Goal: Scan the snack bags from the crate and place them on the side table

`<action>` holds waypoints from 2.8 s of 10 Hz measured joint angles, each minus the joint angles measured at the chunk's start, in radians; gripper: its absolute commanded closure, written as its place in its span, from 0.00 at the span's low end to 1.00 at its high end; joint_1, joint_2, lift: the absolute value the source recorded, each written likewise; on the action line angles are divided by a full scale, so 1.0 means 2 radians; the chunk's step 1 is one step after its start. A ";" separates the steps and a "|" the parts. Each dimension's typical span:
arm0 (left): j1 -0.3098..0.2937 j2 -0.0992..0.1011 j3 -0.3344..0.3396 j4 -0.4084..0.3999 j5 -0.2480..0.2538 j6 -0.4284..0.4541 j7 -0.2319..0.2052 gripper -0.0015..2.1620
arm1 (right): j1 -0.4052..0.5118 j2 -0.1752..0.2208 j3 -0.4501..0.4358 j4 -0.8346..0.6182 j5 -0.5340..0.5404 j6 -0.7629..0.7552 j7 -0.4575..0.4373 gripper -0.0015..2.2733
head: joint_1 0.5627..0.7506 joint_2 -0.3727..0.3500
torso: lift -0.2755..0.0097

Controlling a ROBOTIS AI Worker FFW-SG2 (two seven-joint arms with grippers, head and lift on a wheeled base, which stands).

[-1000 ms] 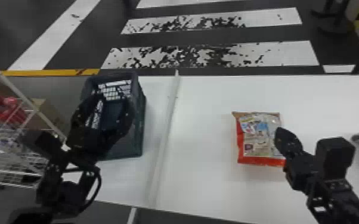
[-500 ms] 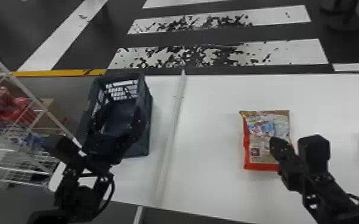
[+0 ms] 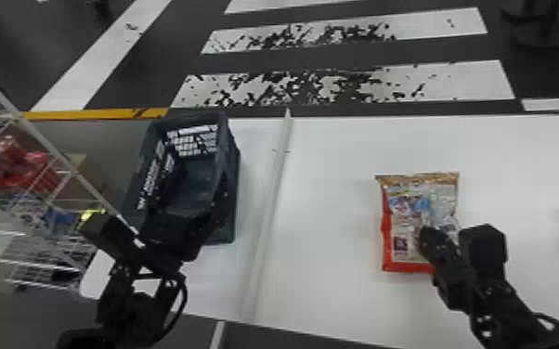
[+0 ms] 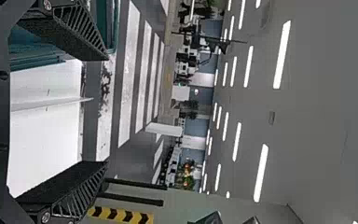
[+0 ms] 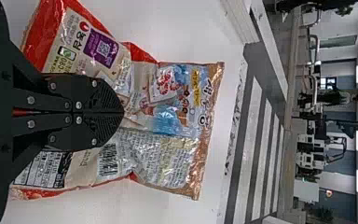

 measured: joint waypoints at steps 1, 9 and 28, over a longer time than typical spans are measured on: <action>0.000 0.000 0.000 0.001 0.000 0.000 -0.001 0.04 | 0.009 -0.001 -0.003 -0.030 0.006 0.007 -0.001 0.99 | 0.70 0.85 | 0.68; 0.000 0.000 -0.006 0.000 0.002 -0.002 -0.005 0.04 | -0.062 0.003 0.015 -0.032 0.014 0.038 0.000 0.99 | 0.70 0.84 | 0.68; -0.009 0.006 -0.026 0.008 0.003 -0.002 -0.006 0.04 | -0.105 0.014 0.051 0.023 0.012 0.055 0.053 0.99 | 0.70 0.89 | 0.68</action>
